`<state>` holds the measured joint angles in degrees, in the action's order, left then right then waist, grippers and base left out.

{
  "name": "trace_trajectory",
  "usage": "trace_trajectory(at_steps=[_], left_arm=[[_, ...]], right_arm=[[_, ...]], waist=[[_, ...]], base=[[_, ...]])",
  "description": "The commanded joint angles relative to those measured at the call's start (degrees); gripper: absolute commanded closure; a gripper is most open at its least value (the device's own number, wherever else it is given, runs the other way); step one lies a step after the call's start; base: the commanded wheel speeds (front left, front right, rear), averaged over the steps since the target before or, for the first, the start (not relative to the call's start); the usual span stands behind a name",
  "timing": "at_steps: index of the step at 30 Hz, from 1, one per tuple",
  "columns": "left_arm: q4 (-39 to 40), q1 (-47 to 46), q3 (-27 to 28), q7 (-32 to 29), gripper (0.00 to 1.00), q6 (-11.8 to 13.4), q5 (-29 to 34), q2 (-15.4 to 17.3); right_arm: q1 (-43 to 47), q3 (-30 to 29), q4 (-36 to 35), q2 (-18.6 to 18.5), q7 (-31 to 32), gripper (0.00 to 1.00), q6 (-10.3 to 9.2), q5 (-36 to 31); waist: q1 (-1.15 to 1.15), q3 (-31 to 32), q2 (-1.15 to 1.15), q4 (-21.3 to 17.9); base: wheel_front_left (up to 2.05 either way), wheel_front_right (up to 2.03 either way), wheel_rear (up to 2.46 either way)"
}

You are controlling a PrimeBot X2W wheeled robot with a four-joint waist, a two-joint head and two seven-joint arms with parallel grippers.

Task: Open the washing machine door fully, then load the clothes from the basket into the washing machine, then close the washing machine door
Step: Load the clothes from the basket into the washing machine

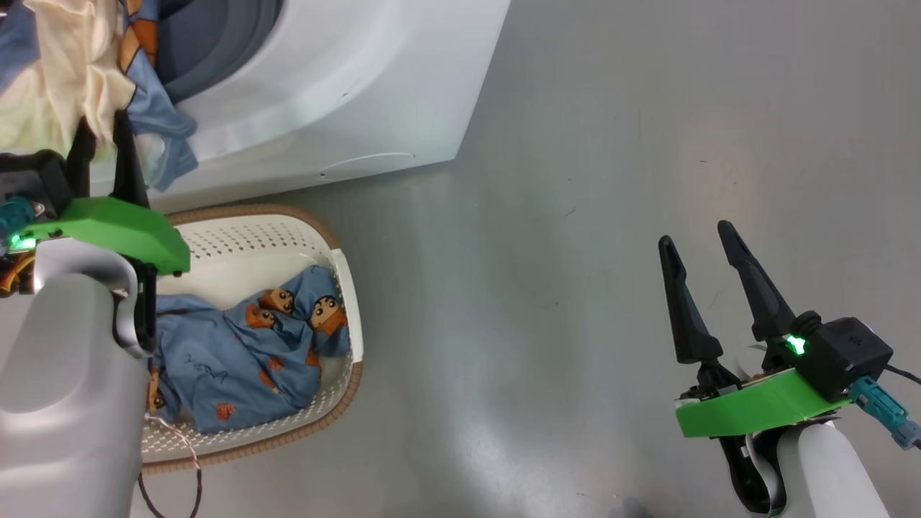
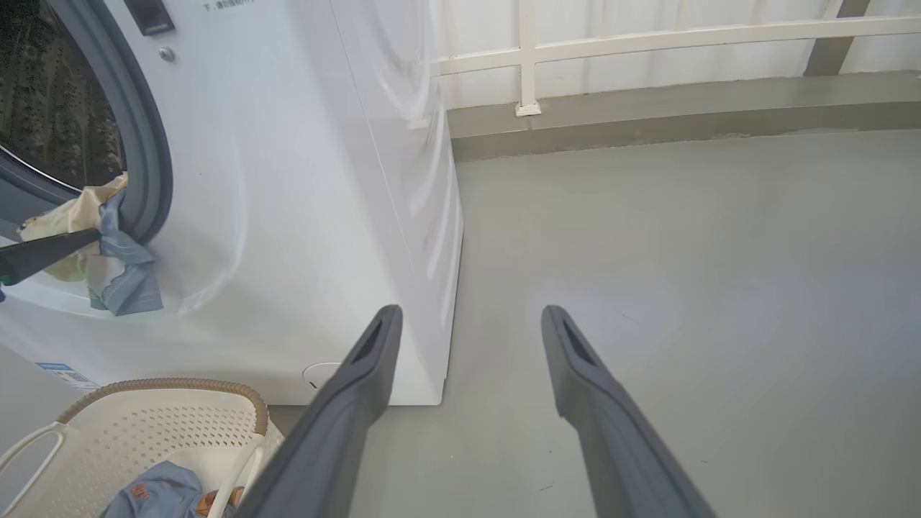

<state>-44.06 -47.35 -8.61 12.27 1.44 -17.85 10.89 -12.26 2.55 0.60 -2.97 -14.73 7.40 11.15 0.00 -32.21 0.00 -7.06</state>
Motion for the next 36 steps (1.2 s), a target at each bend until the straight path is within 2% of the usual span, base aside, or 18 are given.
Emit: trace_trajectory(at_steps=[1,2,3,4,6,22,36], left_arm=[[0.7,-1.1,1.5,0.5,0.58,0.5,-0.5,2.7],[0.7,-1.3,1.5,0.5,0.62,0.6,-0.6,2.7],[0.6,-1.4,1.5,0.5,0.78,0.6,-0.7,2.7],[0.4,-1.6,1.5,0.6,0.89,0.6,-0.7,2.7],[0.2,-1.9,1.4,0.7,1.0,0.7,-0.8,2.7],[-3.0,-9.0,0.6,-0.1,1.0,1.9,-0.5,4.4],[-11.8,-22.4,2.0,-0.5,1.0,2.6,-1.2,8.7]], right_arm=[[0.0,1.0,-1.2,0.1,-0.3,0.0,0.09,0.1],[0.0,1.0,-1.2,0.1,-0.3,0.0,0.09,0.0],[0.0,1.0,-1.2,0.1,-0.3,0.0,0.09,0.0],[0.1,1.0,-1.2,0.1,-0.3,0.0,0.09,0.0],[0.1,1.0,-1.1,0.1,-0.3,0.0,0.09,0.0],[0.6,2.2,-0.7,0.1,-0.3,0.0,0.09,1.1],[1.0,5.6,-0.5,0.1,-0.3,0.0,0.09,3.6]], waist=[[0.0,0.0,0.0,0.1],[0.0,0.0,0.0,0.1],[0.0,0.0,0.0,0.1],[0.0,0.1,0.0,0.1],[0.0,0.1,0.0,0.0],[0.0,0.7,0.0,-1.6],[0.0,-2.2,0.0,-8.0]], base=[[0.0,0.0,0.0],[0.0,0.0,0.0],[0.0,0.0,0.0],[0.0,0.0,0.0],[0.0,0.0,0.0],[0.0,0.0,0.0],[0.0,0.0,0.0]])
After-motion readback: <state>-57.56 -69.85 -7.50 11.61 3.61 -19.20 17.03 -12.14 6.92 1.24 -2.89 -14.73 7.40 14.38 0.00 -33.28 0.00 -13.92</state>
